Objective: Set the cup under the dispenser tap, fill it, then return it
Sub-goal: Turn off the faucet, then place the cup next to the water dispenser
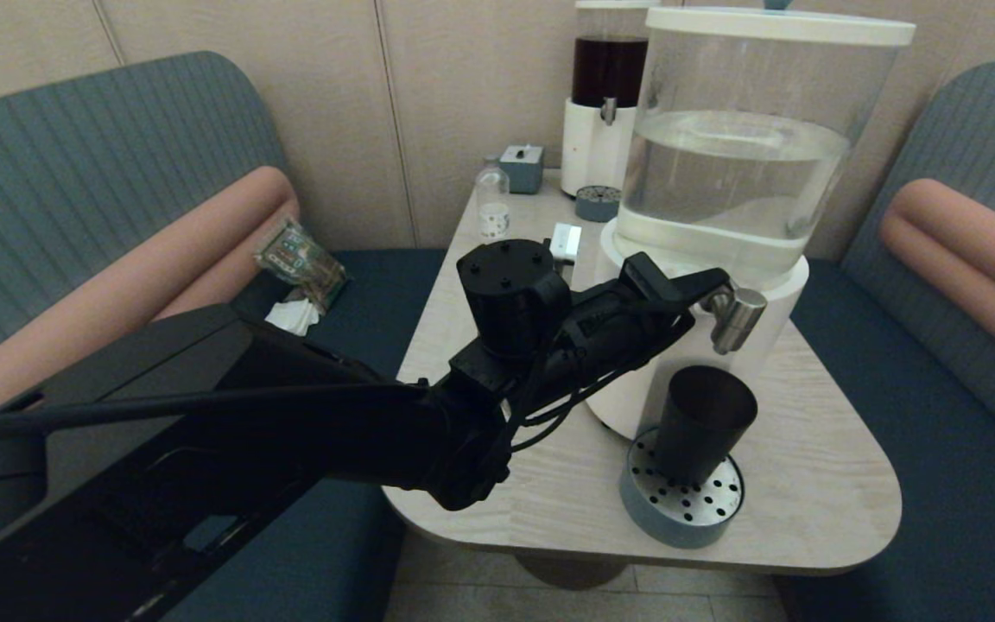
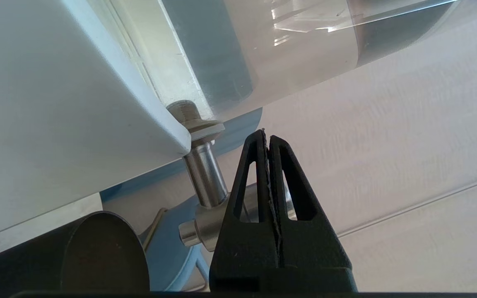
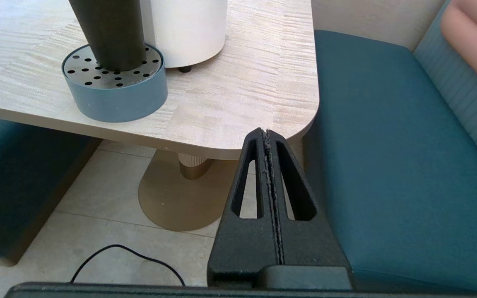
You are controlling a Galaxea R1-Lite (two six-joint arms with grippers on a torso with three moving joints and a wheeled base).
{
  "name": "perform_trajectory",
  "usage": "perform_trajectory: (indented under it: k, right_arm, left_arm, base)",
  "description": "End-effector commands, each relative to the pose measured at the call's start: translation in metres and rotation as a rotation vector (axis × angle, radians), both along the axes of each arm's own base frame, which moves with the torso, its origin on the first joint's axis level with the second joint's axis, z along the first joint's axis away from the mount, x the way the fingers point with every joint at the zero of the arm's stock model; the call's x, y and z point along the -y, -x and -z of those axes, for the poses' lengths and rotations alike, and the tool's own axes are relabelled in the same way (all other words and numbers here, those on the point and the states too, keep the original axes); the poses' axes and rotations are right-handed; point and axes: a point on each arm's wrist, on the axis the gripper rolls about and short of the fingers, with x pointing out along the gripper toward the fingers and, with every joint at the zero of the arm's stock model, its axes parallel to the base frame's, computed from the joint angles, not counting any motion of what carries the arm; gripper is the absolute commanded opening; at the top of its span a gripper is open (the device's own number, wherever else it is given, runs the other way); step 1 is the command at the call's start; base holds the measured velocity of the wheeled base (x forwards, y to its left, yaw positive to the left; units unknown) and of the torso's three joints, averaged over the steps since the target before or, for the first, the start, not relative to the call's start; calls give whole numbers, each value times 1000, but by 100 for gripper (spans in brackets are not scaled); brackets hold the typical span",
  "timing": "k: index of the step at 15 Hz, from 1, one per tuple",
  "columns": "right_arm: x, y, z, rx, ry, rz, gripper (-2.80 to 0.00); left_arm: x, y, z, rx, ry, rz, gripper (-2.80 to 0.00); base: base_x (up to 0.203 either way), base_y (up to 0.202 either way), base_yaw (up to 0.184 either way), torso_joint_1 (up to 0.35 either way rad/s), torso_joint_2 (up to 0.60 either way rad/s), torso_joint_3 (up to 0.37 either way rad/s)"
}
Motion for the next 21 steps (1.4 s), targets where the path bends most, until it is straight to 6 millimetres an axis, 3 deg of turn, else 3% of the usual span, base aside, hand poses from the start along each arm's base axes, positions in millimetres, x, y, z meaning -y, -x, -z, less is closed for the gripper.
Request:
perform_trajectory:
  k: [1, 7, 11, 16, 21]
  right_arm:
    - [0, -1, 4, -12, 1, -1, -280]
    - [0, -1, 4, -12, 1, -1, -280]
    - [0, -1, 4, -12, 1, -1, -280]
    - [0, -1, 4, -12, 1, -1, -280]
    - [0, -1, 4, -12, 1, -1, -280]
  left_arm:
    - [1, 1, 0, 0, 5, 9, -280]
    - [0, 4, -1, 21, -4, -3, -280]
    - [-26, 11, -28, 53, 24, -90, -280]
    - [-91, 44, -73, 134, 39, -226, -280]
    - [-186, 104, -103, 371, -47, -453, -280]
  base:
    - [0, 0, 0, 0, 0, 0]
    - [0, 0, 0, 0, 0, 0]
    - [0, 0, 0, 0, 0, 0]
    - [0, 0, 0, 0, 0, 0]
    - [0, 0, 0, 0, 0, 0]
